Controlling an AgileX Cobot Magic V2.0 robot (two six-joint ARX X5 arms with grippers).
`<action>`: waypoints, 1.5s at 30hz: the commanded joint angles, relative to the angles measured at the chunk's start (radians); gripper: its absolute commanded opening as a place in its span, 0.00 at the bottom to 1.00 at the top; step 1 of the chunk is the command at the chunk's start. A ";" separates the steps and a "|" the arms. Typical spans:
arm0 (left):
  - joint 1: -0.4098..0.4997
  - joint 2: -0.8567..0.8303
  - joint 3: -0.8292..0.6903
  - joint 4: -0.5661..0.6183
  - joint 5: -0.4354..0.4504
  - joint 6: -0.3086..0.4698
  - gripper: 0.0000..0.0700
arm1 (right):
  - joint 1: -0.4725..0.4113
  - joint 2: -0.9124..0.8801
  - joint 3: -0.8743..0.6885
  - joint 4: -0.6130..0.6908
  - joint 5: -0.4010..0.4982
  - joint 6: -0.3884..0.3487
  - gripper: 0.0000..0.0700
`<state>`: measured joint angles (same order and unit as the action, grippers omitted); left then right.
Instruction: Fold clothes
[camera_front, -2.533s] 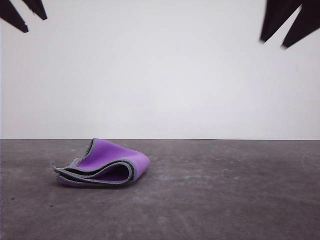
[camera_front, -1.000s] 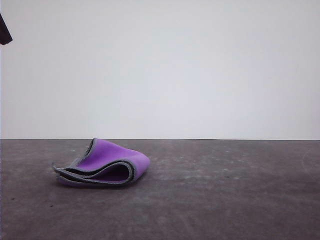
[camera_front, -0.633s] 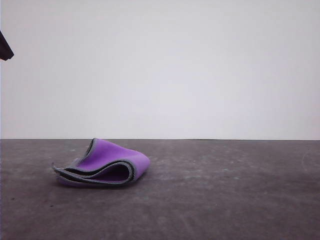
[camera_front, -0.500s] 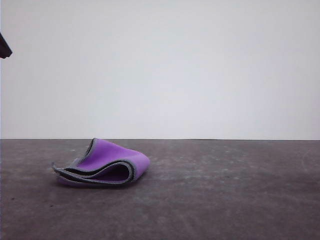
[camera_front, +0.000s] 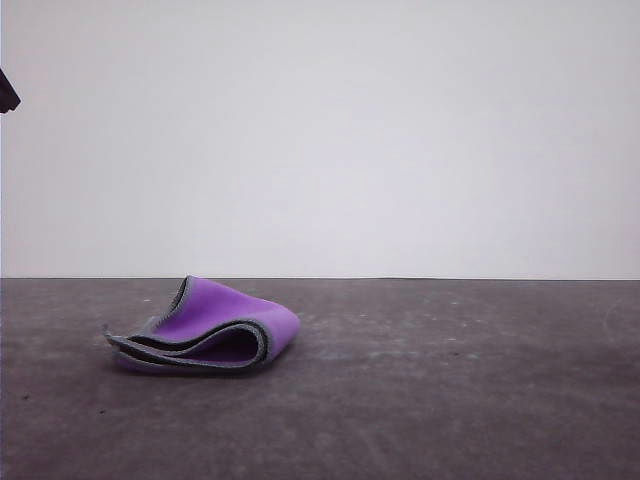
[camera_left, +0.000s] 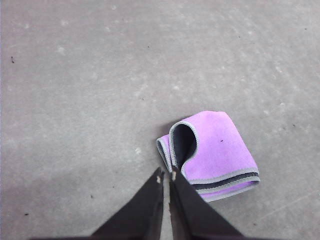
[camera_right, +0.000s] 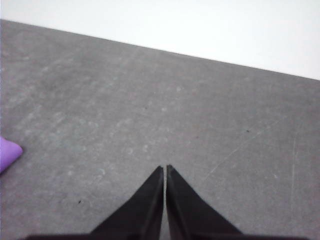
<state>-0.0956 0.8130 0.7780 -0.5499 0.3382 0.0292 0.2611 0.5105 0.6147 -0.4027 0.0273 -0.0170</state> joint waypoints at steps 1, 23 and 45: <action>-0.002 0.003 0.005 0.007 -0.002 -0.007 0.00 | 0.004 0.002 0.013 0.013 0.000 0.017 0.00; 0.093 -0.574 -0.502 0.215 -0.198 -0.027 0.00 | 0.004 0.002 0.013 0.013 0.000 0.017 0.00; 0.131 -0.810 -0.723 0.237 -0.294 -0.095 0.00 | 0.004 0.002 0.013 0.013 0.000 0.017 0.00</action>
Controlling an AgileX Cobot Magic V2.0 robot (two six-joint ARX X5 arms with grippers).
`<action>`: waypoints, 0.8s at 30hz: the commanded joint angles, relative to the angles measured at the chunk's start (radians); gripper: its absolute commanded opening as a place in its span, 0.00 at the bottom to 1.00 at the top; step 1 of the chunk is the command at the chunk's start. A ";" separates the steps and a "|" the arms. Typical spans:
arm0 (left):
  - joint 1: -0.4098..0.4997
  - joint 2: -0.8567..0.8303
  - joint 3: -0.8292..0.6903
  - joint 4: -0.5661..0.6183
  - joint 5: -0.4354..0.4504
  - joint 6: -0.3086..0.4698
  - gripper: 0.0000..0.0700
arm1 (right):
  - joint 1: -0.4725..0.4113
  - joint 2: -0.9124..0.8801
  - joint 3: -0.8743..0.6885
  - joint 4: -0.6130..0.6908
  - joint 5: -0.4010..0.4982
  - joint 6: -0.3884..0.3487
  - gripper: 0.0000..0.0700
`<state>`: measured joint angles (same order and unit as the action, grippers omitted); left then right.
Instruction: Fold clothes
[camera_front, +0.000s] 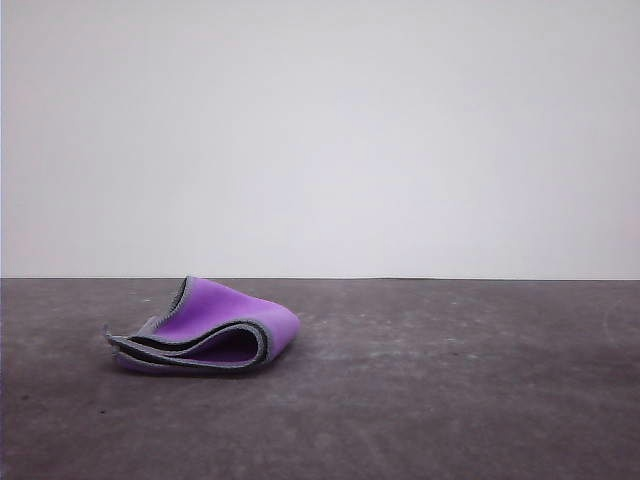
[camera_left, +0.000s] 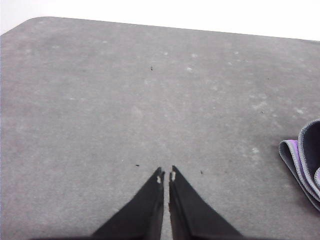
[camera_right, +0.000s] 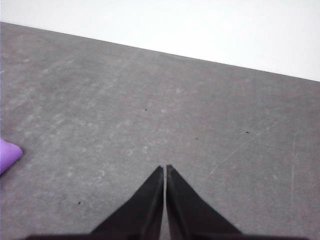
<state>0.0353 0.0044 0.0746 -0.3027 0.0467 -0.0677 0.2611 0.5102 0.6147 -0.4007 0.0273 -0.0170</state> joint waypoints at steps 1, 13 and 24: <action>0.000 -0.002 -0.020 -0.010 -0.002 0.002 0.00 | 0.004 0.002 0.013 0.011 0.000 0.017 0.00; 0.000 -0.002 -0.020 -0.010 -0.002 0.002 0.00 | 0.004 0.002 0.013 0.011 0.001 0.013 0.00; 0.000 -0.002 -0.020 -0.010 -0.002 0.002 0.00 | -0.100 -0.219 -0.191 0.052 0.024 -0.090 0.00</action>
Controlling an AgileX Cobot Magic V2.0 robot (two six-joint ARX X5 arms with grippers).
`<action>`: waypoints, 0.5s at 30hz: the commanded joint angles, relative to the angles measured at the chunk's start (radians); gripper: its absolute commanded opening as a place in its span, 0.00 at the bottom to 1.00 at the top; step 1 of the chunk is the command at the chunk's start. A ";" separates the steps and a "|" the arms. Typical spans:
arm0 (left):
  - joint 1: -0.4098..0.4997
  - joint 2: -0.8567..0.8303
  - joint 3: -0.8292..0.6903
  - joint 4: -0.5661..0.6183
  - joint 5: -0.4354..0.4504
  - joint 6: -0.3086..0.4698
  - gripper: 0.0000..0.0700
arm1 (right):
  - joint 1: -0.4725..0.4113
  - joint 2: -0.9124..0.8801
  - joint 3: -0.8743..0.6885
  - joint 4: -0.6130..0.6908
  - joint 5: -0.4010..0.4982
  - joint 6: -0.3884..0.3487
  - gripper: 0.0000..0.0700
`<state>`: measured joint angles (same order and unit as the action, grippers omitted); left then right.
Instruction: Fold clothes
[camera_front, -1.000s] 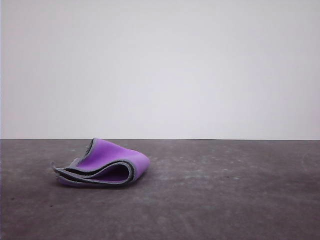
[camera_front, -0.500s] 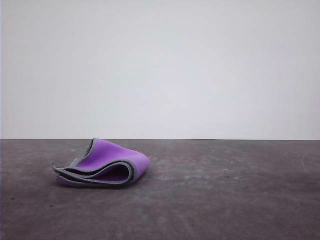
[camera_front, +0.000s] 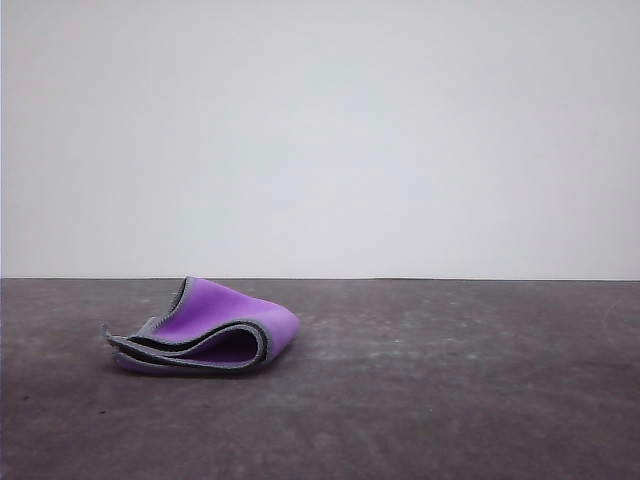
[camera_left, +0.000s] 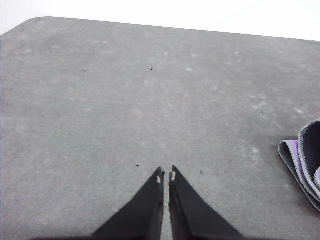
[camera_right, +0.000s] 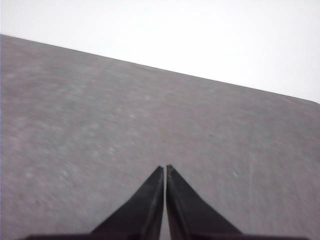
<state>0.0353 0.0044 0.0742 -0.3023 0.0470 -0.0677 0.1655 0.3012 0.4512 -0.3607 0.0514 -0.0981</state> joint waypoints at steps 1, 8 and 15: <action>0.000 -0.002 -0.019 -0.011 -0.003 0.002 0.00 | -0.017 -0.042 -0.071 0.034 -0.004 -0.004 0.00; 0.000 -0.002 -0.019 -0.011 -0.003 0.002 0.00 | -0.098 -0.207 -0.273 0.091 -0.063 0.020 0.00; 0.000 -0.002 -0.019 -0.011 -0.003 0.002 0.00 | -0.117 -0.280 -0.386 0.101 -0.075 0.020 0.00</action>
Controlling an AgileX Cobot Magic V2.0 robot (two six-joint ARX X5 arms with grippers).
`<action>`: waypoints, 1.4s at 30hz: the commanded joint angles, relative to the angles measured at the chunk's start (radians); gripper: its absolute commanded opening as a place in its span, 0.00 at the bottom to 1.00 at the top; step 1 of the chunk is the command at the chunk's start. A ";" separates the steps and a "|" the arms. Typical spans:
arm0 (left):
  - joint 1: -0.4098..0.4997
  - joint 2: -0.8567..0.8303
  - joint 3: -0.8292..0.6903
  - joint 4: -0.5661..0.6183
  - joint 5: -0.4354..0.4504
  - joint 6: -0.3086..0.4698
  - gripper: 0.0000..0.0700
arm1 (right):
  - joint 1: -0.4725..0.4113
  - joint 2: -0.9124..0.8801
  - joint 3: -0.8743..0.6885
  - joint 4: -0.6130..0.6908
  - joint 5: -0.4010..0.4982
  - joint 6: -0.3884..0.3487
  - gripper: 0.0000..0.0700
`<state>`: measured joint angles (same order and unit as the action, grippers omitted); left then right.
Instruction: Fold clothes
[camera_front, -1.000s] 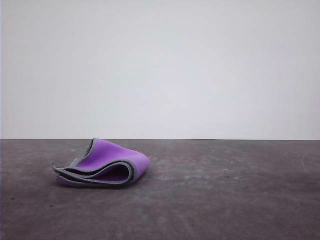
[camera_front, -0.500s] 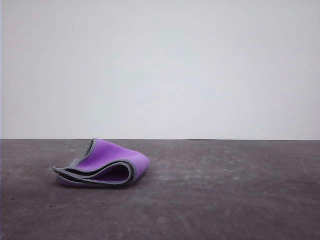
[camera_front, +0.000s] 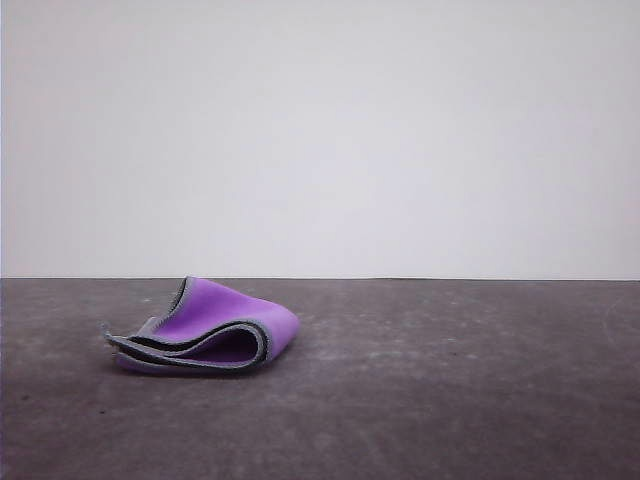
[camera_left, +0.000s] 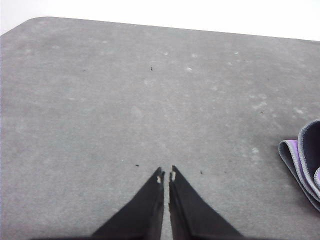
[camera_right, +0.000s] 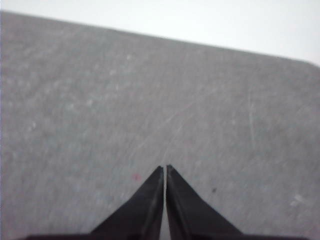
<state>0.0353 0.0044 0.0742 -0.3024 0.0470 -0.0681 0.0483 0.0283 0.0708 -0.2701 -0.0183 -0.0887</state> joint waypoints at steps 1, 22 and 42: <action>0.000 -0.002 -0.019 -0.011 -0.003 0.002 0.00 | -0.001 -0.017 -0.017 0.011 -0.012 0.011 0.00; 0.000 -0.002 -0.019 -0.011 -0.003 0.002 0.00 | -0.002 -0.025 -0.039 0.055 -0.018 0.046 0.00; 0.000 -0.002 -0.019 -0.011 -0.003 0.002 0.00 | -0.002 -0.025 -0.039 0.055 -0.018 0.046 0.00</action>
<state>0.0353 0.0044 0.0742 -0.3023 0.0468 -0.0681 0.0463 0.0040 0.0399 -0.2268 -0.0341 -0.0544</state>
